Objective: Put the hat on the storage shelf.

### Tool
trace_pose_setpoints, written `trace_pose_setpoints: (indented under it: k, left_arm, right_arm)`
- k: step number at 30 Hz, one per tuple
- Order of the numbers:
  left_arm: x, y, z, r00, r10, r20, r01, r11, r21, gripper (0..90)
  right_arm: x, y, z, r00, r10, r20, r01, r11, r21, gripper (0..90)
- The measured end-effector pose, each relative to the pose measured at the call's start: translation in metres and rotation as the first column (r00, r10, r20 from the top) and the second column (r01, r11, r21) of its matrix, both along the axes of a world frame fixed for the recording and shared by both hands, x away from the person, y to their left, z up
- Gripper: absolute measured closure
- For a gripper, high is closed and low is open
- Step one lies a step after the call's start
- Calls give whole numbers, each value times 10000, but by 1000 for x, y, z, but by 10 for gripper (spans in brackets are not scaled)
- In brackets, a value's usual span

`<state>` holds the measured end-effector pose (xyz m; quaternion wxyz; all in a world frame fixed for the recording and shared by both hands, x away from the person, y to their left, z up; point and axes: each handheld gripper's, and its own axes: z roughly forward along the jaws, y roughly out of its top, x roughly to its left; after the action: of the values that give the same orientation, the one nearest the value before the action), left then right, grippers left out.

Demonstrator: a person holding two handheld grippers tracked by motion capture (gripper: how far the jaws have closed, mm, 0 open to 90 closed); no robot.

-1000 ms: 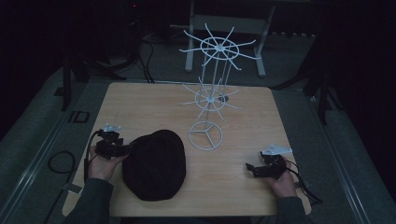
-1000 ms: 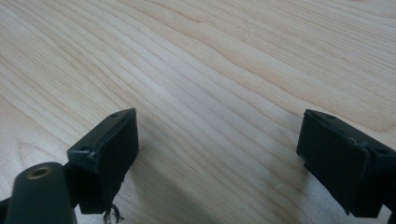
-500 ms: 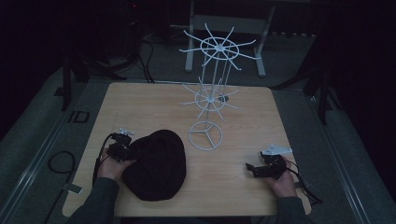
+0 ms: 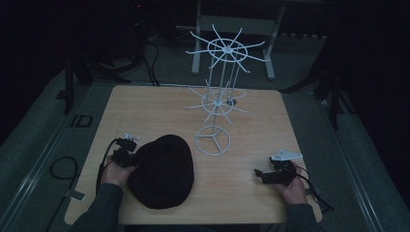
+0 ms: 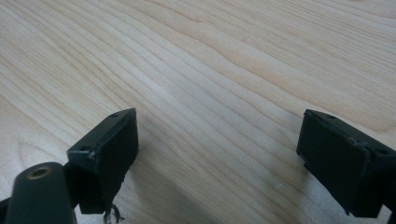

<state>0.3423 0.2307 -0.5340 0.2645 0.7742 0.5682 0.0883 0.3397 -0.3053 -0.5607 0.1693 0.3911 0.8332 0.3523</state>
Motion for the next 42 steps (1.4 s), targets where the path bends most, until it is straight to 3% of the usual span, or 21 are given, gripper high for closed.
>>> trace_pose_setpoints:
  k: [6, 17, 26, 42]
  left_arm:
    - [-2, 6, 3, 9999, 102, 113, -96, 9984, -549, 781]
    - [-7, 11, 25, 9968, 278, 743, -206, 9952, -952, 779]
    - [-13, 18, 44, 9900, 419, 1345, -281, 9943, -1029, 776]
    - [-23, 37, 77, 9740, 786, 2123, -433, 9852, -1659, 773]
  right_arm:
    - [0, 0, 0, 10000, 2, 2, -2, 10000, 2, 125]
    - [0, 0, 0, 10000, 2, 1, -2, 10000, 1, 125]
    - [0, 0, 0, 10000, 1, 0, -1, 10000, 2, 125]
    - [0, 0, 0, 10000, -3, -3, 3, 10000, 3, 125]
